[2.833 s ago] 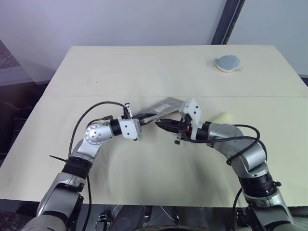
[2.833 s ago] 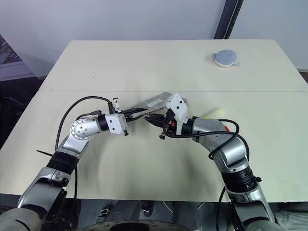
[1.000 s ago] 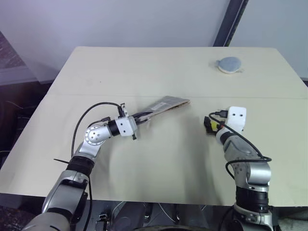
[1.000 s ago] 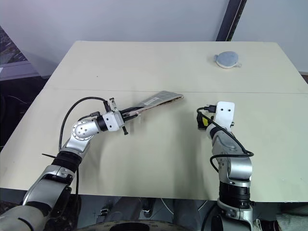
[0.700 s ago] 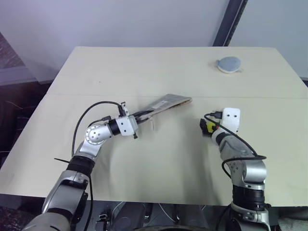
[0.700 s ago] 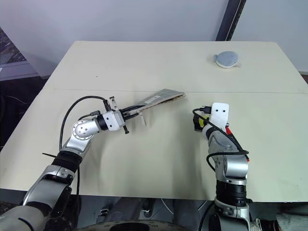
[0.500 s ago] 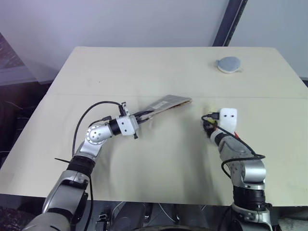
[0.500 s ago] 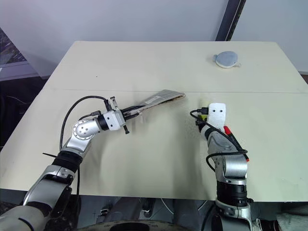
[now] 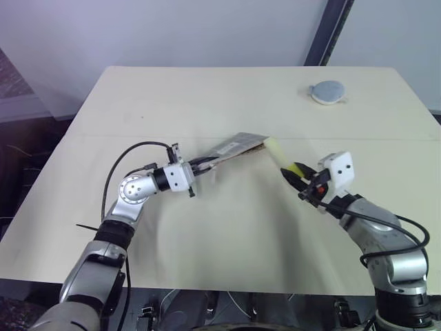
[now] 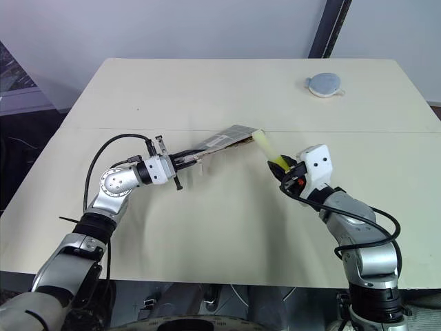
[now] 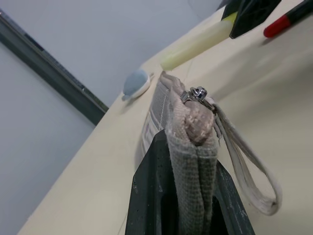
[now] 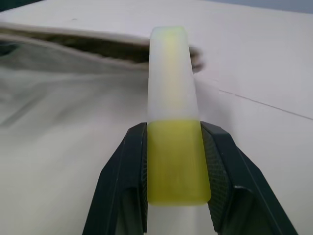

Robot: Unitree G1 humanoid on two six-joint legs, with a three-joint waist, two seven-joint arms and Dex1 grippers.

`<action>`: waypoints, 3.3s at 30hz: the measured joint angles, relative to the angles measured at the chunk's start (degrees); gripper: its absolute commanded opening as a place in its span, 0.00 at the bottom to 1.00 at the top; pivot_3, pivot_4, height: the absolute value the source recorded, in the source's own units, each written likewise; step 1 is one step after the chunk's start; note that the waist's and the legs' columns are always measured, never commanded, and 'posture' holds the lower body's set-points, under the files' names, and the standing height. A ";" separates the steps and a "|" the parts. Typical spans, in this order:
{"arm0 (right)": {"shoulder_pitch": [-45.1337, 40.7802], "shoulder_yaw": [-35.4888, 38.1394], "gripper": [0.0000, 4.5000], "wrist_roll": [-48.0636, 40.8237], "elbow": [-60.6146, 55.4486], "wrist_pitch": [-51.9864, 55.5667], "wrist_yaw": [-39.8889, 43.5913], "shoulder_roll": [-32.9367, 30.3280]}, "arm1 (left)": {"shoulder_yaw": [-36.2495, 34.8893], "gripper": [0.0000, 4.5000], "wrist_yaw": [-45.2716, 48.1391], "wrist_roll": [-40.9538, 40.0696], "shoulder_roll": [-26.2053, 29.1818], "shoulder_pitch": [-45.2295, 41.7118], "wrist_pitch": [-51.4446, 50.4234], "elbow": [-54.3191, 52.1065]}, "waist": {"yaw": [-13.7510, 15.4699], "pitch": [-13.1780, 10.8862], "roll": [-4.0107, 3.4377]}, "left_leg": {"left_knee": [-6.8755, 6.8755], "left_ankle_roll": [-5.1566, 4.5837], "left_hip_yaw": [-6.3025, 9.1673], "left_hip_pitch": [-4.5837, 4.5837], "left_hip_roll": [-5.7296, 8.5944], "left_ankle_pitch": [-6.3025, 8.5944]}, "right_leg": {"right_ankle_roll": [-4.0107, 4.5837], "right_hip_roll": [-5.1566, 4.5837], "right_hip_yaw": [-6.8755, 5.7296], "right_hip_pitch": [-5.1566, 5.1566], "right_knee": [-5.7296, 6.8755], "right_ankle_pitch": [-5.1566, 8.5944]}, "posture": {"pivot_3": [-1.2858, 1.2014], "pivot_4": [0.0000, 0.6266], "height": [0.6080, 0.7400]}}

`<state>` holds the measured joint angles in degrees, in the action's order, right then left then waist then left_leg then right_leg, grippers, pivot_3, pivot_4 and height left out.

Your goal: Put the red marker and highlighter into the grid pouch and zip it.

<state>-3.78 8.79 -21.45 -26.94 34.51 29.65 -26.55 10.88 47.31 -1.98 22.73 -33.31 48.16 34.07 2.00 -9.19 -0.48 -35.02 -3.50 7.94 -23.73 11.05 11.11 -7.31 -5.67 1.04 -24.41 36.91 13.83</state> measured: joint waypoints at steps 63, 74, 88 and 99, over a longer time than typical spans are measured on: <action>9.79 11.48 0.99 -14.96 -13.71 6.69 8.92 -12.56 | 3.51 0.00 18.69 -9.22 0.43 -1.15 13.54 7.80 | 0.52 -0.10 0.20 | -0.16 -0.31 0.07 -0.51 0.07 0.18 | -0.03 0.02 -0.05 -0.02 -0.76 -0.12 | 0.52 0.24 1.00; 28.16 25.43 0.99 -6.35 -3.84 4.06 8.39 -14.96 | 3.54 0.00 17.88 -8.62 -0.92 -2.27 13.09 9.62 | 0.23 -0.08 0.18 | -0.21 -0.27 0.04 -0.42 0.02 0.16 | -0.06 0.02 -0.05 0.13 -0.69 -0.13 | 0.52 0.24 1.00; 27.57 22.08 0.36 -4.00 2.34 7.32 4.94 -13.42 | 3.67 0.00 17.87 -7.95 -0.98 -3.01 13.41 10.75 | 0.29 -0.04 0.24 | -0.26 -0.28 0.04 -0.38 0.03 0.16 | -0.10 0.02 -0.05 0.16 -0.71 -0.14 | 0.52 0.24 1.00; 21.08 22.14 0.07 -13.87 -9.26 5.84 12.91 -16.10 | 3.67 0.00 17.43 -7.39 -0.92 -3.01 13.40 10.72 | 0.35 -0.05 0.24 | -0.25 -0.30 0.05 -0.42 0.02 0.17 | -0.19 0.01 -0.07 0.10 -0.76 -0.19 | 0.52 0.24 1.00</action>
<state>17.30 30.93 -35.32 -36.19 40.34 42.56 -42.65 14.55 64.74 -9.37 21.80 -36.32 61.57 44.80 2.34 -9.24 -0.24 -35.27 -3.80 7.99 -24.15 11.07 11.28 -7.50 -5.66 0.97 -24.31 36.15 13.64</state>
